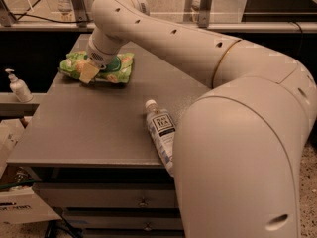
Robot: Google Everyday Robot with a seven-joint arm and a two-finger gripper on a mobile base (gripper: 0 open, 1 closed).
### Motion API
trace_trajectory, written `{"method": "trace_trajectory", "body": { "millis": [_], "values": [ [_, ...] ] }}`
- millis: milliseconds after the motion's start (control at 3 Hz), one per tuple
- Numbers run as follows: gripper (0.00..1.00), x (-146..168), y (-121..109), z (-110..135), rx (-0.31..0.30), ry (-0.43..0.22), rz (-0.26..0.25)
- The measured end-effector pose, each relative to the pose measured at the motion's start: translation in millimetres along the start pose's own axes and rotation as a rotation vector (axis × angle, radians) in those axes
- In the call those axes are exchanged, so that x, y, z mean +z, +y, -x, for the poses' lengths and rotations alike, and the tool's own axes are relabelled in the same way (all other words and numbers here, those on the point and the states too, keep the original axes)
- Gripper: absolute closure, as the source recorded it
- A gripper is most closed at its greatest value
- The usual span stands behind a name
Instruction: Pick green rice chip bag
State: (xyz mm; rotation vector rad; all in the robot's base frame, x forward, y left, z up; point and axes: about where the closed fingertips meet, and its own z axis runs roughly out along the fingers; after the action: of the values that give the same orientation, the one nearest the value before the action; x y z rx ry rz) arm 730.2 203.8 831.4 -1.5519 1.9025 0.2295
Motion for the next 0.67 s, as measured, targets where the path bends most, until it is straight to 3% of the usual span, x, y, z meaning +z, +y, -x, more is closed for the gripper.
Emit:
{"method": "trace_trajectory", "body": {
  "millis": [667],
  "values": [
    [0.88,-19.3,-4.4,-6.4,0.018,-0.010,-0.029]
  ]
}}
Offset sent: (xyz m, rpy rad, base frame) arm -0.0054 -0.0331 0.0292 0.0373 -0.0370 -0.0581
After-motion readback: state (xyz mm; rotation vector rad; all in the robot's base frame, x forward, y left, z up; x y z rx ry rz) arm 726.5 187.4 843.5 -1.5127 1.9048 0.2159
